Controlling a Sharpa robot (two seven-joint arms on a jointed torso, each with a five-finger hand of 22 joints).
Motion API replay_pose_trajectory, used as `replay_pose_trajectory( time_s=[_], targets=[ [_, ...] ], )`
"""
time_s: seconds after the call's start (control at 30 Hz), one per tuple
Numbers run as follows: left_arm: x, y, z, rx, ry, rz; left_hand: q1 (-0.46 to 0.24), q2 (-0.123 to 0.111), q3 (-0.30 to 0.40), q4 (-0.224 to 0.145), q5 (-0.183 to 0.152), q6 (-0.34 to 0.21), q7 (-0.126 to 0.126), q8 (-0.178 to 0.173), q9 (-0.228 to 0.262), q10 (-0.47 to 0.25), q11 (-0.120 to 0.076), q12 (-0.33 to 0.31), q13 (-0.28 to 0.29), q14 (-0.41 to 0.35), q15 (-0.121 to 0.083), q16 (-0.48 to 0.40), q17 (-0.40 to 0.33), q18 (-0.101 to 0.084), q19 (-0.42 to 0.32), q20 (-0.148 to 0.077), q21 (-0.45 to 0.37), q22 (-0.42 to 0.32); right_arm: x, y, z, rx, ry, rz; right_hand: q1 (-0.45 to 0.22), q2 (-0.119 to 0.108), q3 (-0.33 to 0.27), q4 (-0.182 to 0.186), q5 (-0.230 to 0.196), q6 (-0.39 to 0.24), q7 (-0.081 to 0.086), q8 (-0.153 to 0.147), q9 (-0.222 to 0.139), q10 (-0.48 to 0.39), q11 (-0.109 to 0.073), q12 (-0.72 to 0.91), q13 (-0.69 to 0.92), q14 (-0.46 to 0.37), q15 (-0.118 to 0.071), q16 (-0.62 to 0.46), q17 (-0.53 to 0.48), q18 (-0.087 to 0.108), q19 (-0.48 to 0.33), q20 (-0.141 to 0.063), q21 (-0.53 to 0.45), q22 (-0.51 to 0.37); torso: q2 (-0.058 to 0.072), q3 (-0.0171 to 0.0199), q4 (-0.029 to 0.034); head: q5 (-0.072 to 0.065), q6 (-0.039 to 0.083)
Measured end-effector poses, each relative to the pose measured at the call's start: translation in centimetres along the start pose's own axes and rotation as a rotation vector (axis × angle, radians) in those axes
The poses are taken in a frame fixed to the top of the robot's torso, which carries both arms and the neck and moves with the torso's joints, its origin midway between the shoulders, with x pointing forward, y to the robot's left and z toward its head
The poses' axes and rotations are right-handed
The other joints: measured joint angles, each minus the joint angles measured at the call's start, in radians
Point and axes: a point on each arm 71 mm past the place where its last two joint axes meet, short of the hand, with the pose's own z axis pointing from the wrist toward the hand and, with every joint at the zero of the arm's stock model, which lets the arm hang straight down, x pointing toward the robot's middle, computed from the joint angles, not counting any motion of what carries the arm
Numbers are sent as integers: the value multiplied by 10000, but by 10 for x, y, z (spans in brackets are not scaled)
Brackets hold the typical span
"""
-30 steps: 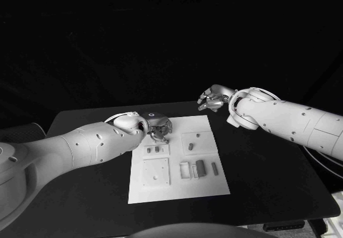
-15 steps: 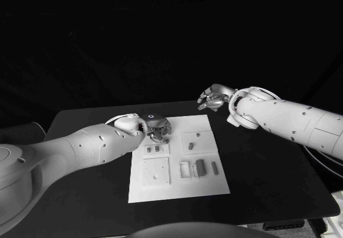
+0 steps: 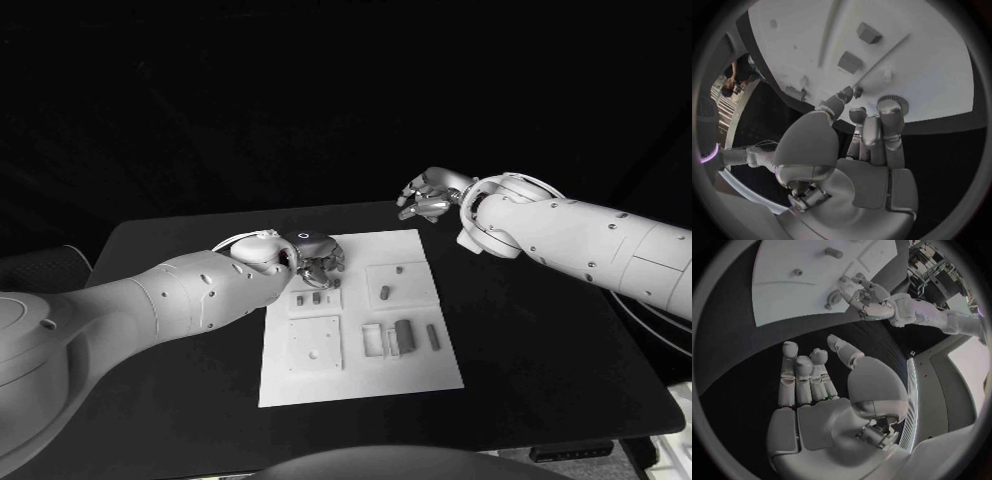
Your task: Assemble the parts on the task board
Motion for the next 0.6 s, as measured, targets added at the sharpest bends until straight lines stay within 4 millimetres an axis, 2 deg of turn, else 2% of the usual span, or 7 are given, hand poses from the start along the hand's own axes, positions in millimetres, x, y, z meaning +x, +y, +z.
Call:
replay_pose_trajectory(
  time_s=[0.23, 0.6],
  targets=[
    [3, -1, 1, 21, 34, -38, -44, 227, 94, 43, 0, -2, 1, 0, -10, 1, 1, 0, 21, 0, 2, 0, 0, 0, -15, 16, -40, -1, 0, 0, 0, -1, 1, 0, 0, 0, 0, 0, 0, 1, -1, 0, 0, 2, 0, 0, -8, 18, -16, 0, 0, 0, -1, 1, 0, 0, -9, -1, 1, -8, -24],
    [5, -4, 4, 84, 80, -78, 14, 726, 472, 176, -99, 10, -11, 0, -41, 2, 2, 0, 49, -62, 67, 0, 8, 1, -51, 53, -60, -3, 0, 1, 0, -22, 11, 4, 0, 0, 0, 0, 0, 1, -1, 0, 0, 31, -3, 0, -8, 20, -15, 0, 1, 0, -2, 3, 0, 0, -12, -7, 0, -24, -44]
  ],
)
